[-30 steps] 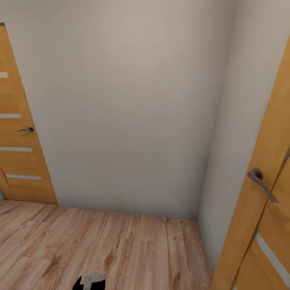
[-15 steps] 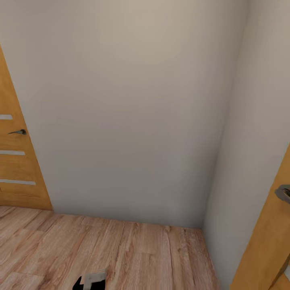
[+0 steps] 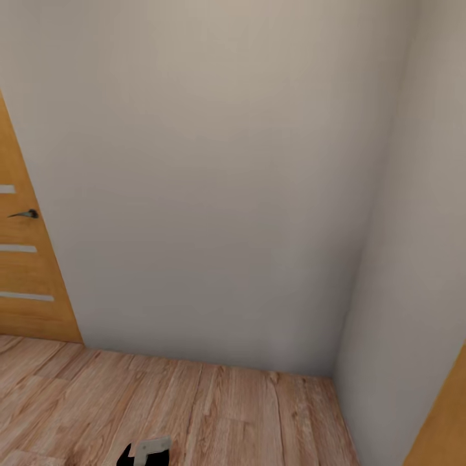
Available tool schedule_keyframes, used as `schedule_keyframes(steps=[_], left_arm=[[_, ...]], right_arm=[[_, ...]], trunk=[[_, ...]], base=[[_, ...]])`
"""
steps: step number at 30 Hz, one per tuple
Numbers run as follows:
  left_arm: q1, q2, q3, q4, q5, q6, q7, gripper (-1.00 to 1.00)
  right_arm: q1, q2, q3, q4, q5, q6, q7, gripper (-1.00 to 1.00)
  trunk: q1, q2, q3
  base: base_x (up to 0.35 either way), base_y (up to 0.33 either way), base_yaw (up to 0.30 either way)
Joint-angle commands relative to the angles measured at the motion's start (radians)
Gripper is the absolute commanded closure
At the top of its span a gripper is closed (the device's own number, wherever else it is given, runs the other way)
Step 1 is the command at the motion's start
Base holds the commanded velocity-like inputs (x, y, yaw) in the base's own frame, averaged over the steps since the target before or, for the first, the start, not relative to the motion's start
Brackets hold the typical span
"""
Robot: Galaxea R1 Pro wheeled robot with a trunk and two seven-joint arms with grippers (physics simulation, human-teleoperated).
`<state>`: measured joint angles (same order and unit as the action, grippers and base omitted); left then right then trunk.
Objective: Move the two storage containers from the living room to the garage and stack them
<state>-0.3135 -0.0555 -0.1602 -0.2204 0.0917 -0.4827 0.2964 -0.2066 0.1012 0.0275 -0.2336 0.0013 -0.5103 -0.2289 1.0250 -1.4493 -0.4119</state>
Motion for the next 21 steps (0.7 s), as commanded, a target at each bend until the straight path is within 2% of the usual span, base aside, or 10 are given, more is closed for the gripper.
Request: schedule_keyframes(steps=[1,10,16,21], left_arm=[[-0.001,0.000,-0.009,0.001,0.010,-0.004,0.004,-1.00],[-0.001,0.000,-0.009,0.001,0.010,-0.004,0.006,-1.00],[-0.001,0.000,-0.009,0.001,0.010,-0.004,0.007,-1.00],[-0.001,0.000,-0.008,0.001,0.010,-0.004,0.007,-1.00]], right_arm=[[-0.001,0.000,0.003,0.000,0.000,-0.002,-0.006,-1.00],[-0.001,0.000,0.003,0.000,0.000,-0.002,-0.006,-1.00],[-0.001,0.000,0.003,0.000,0.000,-0.002,-0.006,-1.00],[-0.001,0.000,0.003,0.000,0.000,-0.002,-0.006,-1.00]], trunk=[[0.000,-0.001,-0.001],[0.000,-0.001,-0.001],[0.000,-0.001,-0.001],[0.000,-0.001,-0.001]], base=[[0.013,0.001,0.164],[0.027,0.000,0.250],[0.254,0.000,0.270],[0.317,0.000,0.120]])
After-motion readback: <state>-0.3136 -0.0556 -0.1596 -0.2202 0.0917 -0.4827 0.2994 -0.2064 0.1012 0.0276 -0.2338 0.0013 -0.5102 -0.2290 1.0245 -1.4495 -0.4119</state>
